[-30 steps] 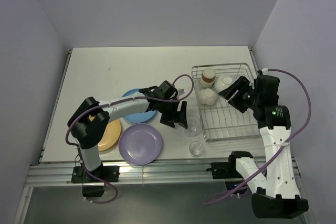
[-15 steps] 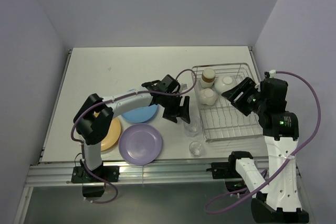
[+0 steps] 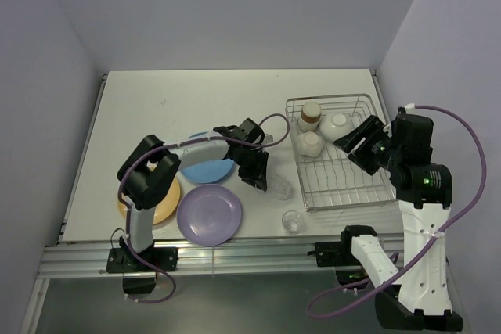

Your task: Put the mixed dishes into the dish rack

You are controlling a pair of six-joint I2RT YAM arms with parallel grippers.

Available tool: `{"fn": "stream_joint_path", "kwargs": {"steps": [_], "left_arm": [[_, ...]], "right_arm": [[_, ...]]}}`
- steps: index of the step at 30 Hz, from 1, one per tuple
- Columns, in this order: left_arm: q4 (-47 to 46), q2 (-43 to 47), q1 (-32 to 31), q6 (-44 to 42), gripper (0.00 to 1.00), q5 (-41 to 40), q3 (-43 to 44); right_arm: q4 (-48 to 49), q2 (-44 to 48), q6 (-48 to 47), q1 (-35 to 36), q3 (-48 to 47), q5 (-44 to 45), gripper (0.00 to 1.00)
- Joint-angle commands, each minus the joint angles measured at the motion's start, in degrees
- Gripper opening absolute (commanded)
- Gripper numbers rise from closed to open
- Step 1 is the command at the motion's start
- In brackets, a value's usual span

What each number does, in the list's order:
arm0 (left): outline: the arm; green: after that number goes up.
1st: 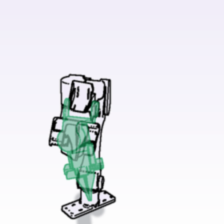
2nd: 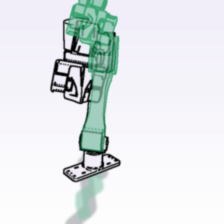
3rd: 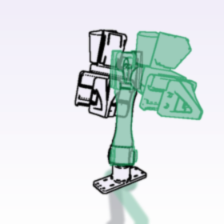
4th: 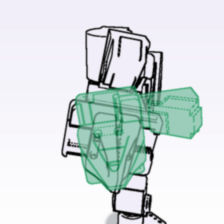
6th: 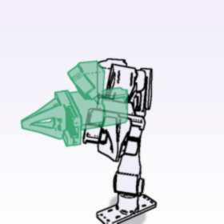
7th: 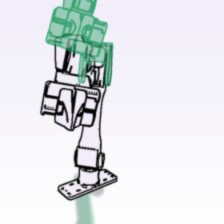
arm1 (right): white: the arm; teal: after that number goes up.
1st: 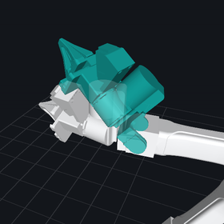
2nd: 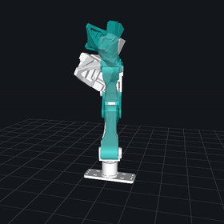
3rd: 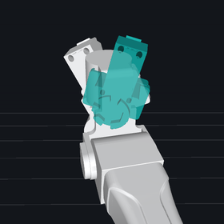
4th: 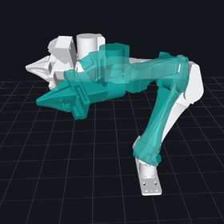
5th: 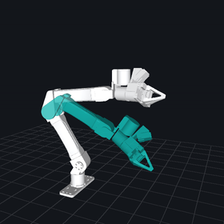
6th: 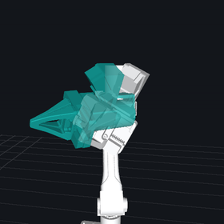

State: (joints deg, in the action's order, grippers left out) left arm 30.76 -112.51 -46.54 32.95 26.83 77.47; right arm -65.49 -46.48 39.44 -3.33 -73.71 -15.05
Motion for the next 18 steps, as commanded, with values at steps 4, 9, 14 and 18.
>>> {"fn": "stream_joint_path", "kwargs": {"steps": [4, 9, 14, 18], "left_arm": [[-0.62, 2.55, -0.04, -1.84, 0.0, -0.64, -1.71], [-0.35, 16.16, 4.69, -0.08, 0.0, 1.46, -2.76], [-11.03, 25.31, 12.0, 11.85, 0.0, 17.25, -2.06], [-33.68, 27.87, 13.23, 35.32, 0.0, 25.89, -4.59]], "right_arm": [[1.51, -3.97, -1.82, 0.34, -2.57, -3.49, 0.66], [4.58, -6.25, -1.82, 0.34, -3.37, -12.97, 0.66], [12.74, -7.14, 1.07, 0.34, -0.66, -30.42, 0.67], [30.27, -5.21, 11.49, 0.34, 5.15, -41.1, 0.67]]}}
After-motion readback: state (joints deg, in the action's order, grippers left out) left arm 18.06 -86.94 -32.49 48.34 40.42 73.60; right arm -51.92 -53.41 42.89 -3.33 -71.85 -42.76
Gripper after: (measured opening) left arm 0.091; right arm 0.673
